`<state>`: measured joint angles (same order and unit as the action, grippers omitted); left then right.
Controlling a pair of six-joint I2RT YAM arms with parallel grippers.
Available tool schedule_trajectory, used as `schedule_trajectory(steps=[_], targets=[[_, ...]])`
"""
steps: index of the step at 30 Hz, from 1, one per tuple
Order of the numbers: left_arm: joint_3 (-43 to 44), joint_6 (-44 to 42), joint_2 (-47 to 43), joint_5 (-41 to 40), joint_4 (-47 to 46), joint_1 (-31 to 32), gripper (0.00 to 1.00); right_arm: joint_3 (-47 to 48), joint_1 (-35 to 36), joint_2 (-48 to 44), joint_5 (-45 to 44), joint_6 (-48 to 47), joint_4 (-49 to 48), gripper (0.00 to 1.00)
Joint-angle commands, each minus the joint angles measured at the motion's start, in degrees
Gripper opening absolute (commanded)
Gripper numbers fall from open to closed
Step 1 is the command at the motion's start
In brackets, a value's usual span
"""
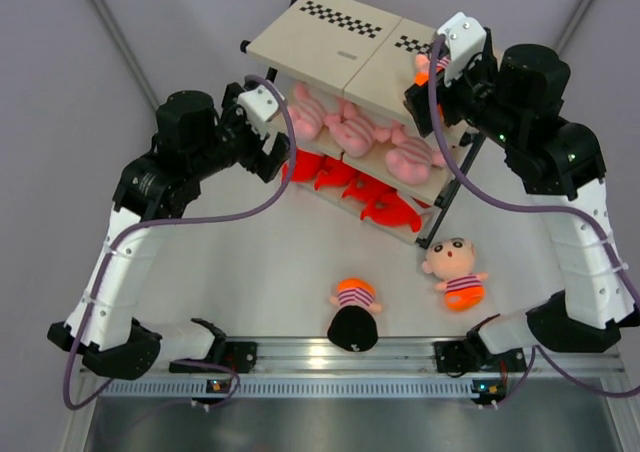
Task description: Place and organize the stuffed toys onto the shelf
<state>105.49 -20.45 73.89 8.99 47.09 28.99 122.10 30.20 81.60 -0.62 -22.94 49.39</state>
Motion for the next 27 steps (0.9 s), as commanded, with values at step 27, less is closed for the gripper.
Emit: schedule_trajectory(steps=[27], targets=[[-27.7, -17.08, 14.61, 4.9, 13.47, 54.75, 0.98, -16.29, -0.05, -19.03, -6.93, 7.82, -0.52, 0.99]])
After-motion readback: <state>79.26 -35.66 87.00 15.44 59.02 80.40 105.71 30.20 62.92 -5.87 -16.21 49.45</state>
